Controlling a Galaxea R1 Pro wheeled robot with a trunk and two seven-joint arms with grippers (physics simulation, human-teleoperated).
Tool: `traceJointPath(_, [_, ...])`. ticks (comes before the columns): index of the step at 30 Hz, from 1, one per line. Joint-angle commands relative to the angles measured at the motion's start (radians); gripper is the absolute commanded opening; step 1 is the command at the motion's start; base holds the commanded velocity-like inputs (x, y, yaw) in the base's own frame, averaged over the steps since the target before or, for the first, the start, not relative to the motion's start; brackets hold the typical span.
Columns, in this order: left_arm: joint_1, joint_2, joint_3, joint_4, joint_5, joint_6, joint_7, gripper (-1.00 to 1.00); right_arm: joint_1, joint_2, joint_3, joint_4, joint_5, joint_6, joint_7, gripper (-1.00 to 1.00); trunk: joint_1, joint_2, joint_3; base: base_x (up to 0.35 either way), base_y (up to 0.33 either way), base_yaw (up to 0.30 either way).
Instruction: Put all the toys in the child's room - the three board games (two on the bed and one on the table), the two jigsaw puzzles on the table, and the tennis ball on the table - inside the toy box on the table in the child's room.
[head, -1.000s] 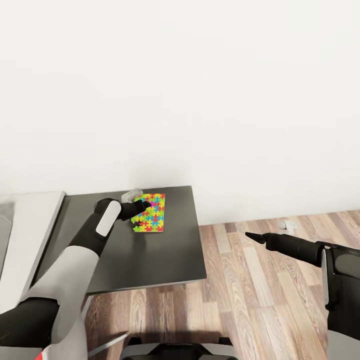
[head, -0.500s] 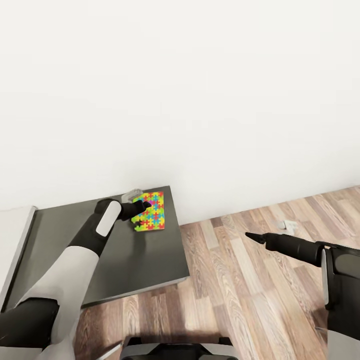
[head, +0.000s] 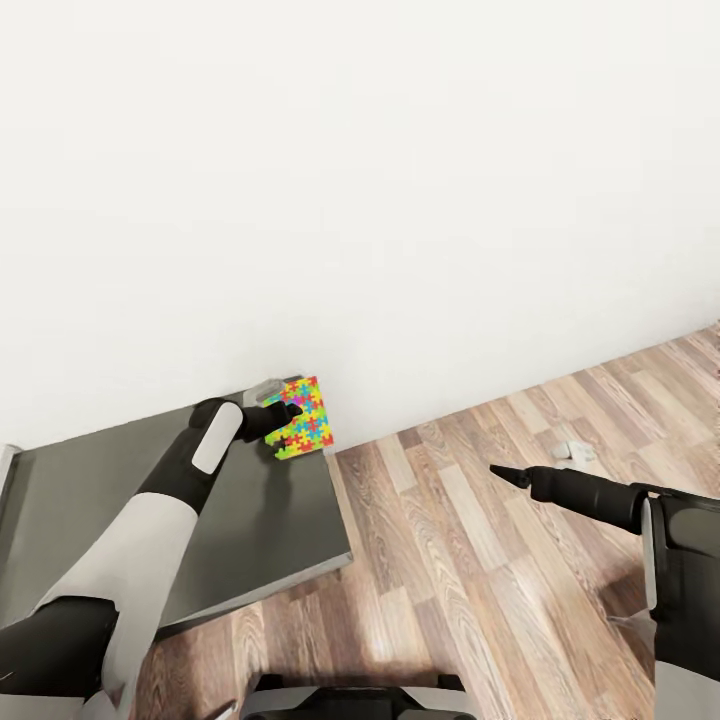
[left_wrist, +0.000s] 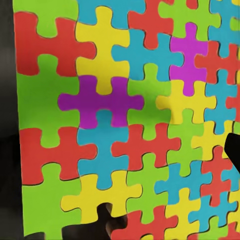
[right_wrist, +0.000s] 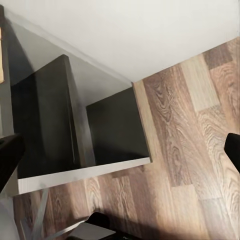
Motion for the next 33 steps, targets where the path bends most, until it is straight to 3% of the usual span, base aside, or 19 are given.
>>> traceJointPath(1, [0.0, 0.0, -0.001, -0.001, 0.011, 0.002, 0.01, 1.0, -0.001, 0.0, -0.001, -0.001, 0.01, 0.006, 0.01, 1.0, 0.001, -0.002, -0.001, 0.0, 0.0, -0.106])
traceJointPath(33, [0.003, 0.001, 0.001, -0.001, 0.009, 0.002, 0.01, 1.0, 0.0, 0.001, 0.0, -0.001, 0.01, 0.006, 0.01, 1.0, 0.001, -0.002, -0.001, 0.0, 0.0, -0.034])
